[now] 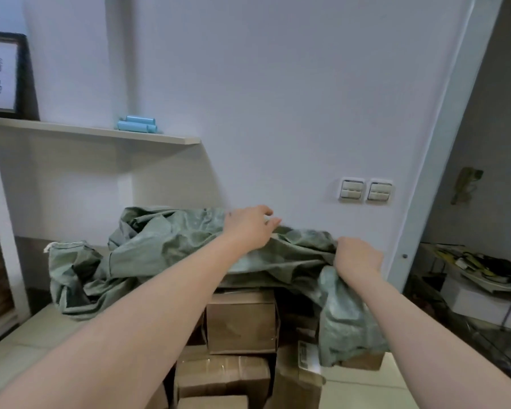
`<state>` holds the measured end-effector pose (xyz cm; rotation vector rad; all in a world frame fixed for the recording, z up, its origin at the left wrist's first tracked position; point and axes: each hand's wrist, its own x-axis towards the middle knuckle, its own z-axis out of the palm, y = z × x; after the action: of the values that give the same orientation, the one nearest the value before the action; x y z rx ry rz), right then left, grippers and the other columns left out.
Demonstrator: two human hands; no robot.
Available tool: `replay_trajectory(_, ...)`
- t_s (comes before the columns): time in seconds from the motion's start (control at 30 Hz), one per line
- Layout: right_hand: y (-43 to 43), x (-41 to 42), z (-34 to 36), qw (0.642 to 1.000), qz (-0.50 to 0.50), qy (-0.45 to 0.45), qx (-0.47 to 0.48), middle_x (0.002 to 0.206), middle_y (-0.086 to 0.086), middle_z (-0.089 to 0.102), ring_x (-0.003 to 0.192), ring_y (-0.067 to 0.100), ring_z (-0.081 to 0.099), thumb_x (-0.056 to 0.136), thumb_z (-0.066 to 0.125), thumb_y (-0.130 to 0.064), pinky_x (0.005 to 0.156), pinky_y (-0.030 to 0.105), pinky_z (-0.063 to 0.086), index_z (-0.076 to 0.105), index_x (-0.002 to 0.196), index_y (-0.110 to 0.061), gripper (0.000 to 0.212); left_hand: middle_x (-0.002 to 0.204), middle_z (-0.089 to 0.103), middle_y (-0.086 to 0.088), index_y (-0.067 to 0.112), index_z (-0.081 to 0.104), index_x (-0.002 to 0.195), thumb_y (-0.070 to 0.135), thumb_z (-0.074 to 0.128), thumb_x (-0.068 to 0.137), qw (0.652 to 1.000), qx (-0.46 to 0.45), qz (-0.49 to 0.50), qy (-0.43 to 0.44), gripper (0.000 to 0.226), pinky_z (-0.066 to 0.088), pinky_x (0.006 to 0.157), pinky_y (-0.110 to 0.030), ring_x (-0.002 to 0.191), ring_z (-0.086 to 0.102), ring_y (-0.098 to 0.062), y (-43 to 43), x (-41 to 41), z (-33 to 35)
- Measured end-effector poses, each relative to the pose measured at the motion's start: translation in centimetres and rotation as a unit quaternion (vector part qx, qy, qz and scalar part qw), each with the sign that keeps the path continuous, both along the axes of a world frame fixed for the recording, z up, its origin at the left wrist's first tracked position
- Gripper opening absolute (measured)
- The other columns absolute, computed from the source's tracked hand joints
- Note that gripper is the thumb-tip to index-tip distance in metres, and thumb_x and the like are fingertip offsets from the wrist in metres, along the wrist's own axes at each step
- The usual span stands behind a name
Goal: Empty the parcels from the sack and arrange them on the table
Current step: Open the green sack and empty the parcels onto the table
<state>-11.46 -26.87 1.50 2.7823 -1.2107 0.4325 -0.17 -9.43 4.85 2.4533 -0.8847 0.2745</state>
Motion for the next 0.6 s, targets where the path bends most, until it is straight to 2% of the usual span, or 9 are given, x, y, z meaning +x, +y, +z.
replay_trajectory(0.07, 0.4, -0.6, -0.6, 0.989, -0.084, 0.121, 0.015, 0.142, 0.012, 0.049, 0.131, 0.037, 0.041, 0.093, 0.04, -0.014, 0.109, 0.064, 0.024, 0.052, 0.135, -0.017, 0.043, 0.139, 0.054, -0.007, 0.032, 0.044, 0.14, 0.052, 0.04, 0.098, 0.996, 0.051, 0.071, -0.004, 0.047, 0.022, 0.115, -0.052, 0.132, 0.043, -0.032, 1.8, 1.5, -0.9)
replay_trajectory(0.13, 1.7, -0.6, -1.0, 0.977, -0.107, 0.177, 0.054, 0.153, 0.02, 0.028, 0.139, 0.045, 0.024, 0.09, 0.045, -0.017, 0.106, 0.074, 0.015, 0.029, 0.149, -0.013, 0.062, 0.145, 0.045, -0.01, 0.031, 0.038, 0.145, 0.046, 0.041, 0.099, 0.991, 0.061, 0.118, 0.03, 0.048, 0.016, 0.116, -0.057, 0.137, 0.035, -0.035, 3.6, 2.8, -1.6)
replay_trajectory(0.2, 3.7, 0.7, -0.8, 0.983, -0.04, 0.173, 0.052, 0.16, 0.02, -0.001, 0.146, 0.045, 0.003, 0.085, 0.055, -0.015, 0.105, 0.077, 0.01, -0.003, 0.155, -0.016, 0.091, 0.149, 0.041, -0.009, 0.031, 0.035, 0.146, 0.044, 0.043, 0.099, 0.986, 0.061, 0.141, 0.068, 0.05, 0.015, 0.114, -0.06, 0.139, 0.032, -0.036, 5.5, 4.0, -2.0)
replay_trajectory(0.27, 6.9, 2.8, 0.5, 0.985, 0.075, 0.15, 0.029, 0.161, 0.014, -0.017, 0.148, 0.039, -0.01, 0.082, 0.064, -0.019, 0.109, 0.074, 0.003, -0.018, 0.153, -0.021, 0.108, 0.15, 0.04, -0.006, 0.031, 0.034, 0.147, 0.047, 0.043, 0.098, 0.983, 0.06, 0.147, 0.097, 0.052, 0.018, 0.112, -0.063, 0.138, 0.035, -0.035, 7.0, 5.1, -2.4)
replay_trajectory(0.37, 13.4, 6.9, 2.1, 0.963, 0.25, 0.099, 0.015, 0.163, 0.008, -0.008, 0.15, 0.03, -0.005, 0.079, 0.071, -0.034, 0.116, 0.064, 0.003, -0.014, 0.154, -0.021, 0.114, 0.149, 0.042, -0.005, 0.035, 0.034, 0.147, 0.048, 0.043, 0.098, 0.983, 0.057, 0.138, 0.103, 0.052, 0.018, 0.111, -0.065, 0.136, 0.038, -0.034, 8.8, 6.6, -2.9)
replay_trajectory(0.43, 17.3, 10.0, 1.8, 0.942, 0.328, 0.064, 0.018, 0.162, 0.007, 0.003, 0.15, 0.026, 0.002, 0.078, 0.071, -0.04, 0.118, 0.058, 0.005, -0.008, 0.155, -0.019, 0.112, 0.15, 0.041, -0.004, 0.035, 0.032, 0.148, 0.042, 0.044, 0.099, 0.983, 0.071, 0.142, 0.088, 0.051, 0.013, 0.113, -0.065, 0.137, 0.037, -0.032, 10.4, 7.6, -3.1)
replay_trajectory(0.53, 21.5, 13.9, -0.3, 0.923, 0.377, 0.07, 0.037, 0.162, 0.006, 0.01, 0.149, 0.025, 0.005, 0.075, 0.074, -0.049, 0.12, 0.052, 0.005, -0.003, 0.156, -0.019, 0.115, 0.152, 0.036, -0.007, 0.032, 0.028, 0.15, 0.027, 0.044, 0.098, 0.983, 0.082, 0.152, 0.067, 0.054, 0.0, 0.116, -0.062, 0.141, 0.031, -0.031, 15.0, 10.4, -3.9)
replay_trajectory(0.6, 23.6, 16.0, -2.1, 0.923, 0.37, 0.092, 0.051, 0.162, 0.005, 0.009, 0.15, 0.026, 0.004, 0.073, 0.074, -0.056, 0.12, 0.054, 0.002, -0.006, 0.155, -0.021, 0.12, 0.15, 0.038, -0.011, 0.03, 0.029, 0.149, 0.023, 0.043, 0.096, 0.98, 0.09, 0.17, 0.06, 0.056, 0.004, 0.117, -0.06, 0.14, 0.031, -0.034, 19.3, 13.2, -5.0)
